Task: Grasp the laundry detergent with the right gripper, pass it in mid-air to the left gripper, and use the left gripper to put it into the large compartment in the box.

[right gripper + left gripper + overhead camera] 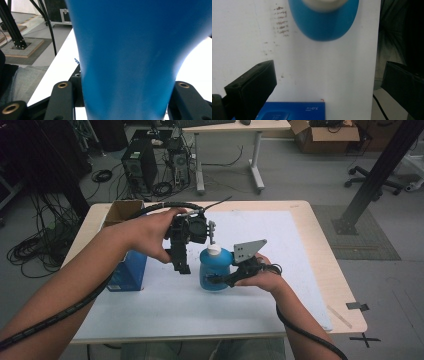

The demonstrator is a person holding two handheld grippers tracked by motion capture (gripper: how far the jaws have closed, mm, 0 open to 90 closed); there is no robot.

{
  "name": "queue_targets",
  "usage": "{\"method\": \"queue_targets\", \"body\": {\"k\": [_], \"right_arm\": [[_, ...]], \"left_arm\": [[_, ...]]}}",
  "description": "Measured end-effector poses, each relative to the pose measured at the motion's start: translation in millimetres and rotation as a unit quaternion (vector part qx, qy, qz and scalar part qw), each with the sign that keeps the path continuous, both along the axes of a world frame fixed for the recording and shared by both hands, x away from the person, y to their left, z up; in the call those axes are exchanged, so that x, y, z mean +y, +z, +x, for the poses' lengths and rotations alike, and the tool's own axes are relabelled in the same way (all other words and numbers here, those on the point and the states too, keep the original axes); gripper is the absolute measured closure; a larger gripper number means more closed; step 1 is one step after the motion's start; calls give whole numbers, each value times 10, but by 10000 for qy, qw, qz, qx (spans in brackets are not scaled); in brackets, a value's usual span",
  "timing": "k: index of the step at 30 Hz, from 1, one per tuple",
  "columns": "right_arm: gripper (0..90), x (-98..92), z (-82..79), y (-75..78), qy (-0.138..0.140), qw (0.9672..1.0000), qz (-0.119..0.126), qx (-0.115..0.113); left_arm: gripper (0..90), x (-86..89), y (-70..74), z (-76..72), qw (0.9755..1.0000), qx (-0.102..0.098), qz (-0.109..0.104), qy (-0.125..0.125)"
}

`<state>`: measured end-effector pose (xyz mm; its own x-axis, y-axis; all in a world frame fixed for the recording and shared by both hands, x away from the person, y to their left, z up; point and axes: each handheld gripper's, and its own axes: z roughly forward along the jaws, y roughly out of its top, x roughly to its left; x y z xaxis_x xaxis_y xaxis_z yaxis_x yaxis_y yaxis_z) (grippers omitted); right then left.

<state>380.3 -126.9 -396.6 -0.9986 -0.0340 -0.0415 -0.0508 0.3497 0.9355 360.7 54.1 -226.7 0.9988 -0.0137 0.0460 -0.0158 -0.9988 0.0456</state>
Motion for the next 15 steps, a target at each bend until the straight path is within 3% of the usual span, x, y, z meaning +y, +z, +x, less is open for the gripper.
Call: {"method": "queue_targets", "body": {"k": [15], "right_arm": [[457,217,-3,-65,77,10000,1,-54]], "left_arm": [[2,-24,-79,-9,10000,27,-38,-28]]}}
